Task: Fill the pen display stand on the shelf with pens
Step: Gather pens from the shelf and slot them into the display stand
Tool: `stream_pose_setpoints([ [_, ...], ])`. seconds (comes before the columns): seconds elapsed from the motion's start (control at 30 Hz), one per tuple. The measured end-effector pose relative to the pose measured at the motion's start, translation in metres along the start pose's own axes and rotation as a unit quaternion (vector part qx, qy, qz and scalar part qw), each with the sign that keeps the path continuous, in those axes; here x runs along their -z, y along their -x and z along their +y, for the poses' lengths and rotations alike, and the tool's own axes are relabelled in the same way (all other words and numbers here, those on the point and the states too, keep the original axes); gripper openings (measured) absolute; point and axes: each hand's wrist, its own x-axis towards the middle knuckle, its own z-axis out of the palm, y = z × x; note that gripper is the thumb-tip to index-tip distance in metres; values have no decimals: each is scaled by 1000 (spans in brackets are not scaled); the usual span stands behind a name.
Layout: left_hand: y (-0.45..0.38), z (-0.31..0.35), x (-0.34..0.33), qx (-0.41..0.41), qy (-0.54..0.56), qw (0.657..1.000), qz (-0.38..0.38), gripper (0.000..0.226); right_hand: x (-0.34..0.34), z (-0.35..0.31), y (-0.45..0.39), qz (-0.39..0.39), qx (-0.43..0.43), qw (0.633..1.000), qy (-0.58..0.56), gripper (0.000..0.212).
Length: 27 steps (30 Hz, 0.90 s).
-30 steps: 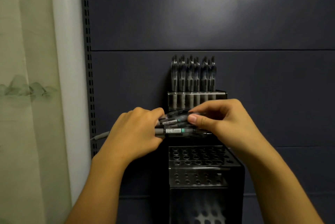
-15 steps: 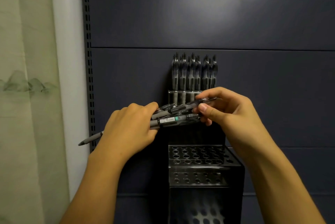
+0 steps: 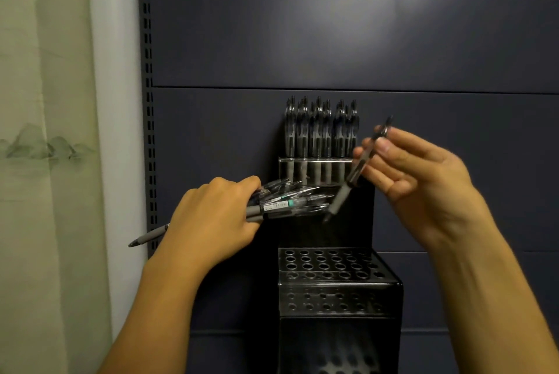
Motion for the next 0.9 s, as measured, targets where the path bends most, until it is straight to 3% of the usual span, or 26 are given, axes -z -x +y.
stream_pose_setpoints([
  [0.17, 0, 3, 0, -6, 3, 1000, -4, 19, -12, -33, -37, 10, 61, 998, 9, 25],
  [0.33, 0, 5, -1, -12, 9, 1000, -9, 17, -28, -43, -72, 6, 97, 984, 147, 17],
  [0.9, 2, 5, -2, -19, 32, 999, -6, 22, -34, -15, -83, -37, 46, 916, 398, 12],
])
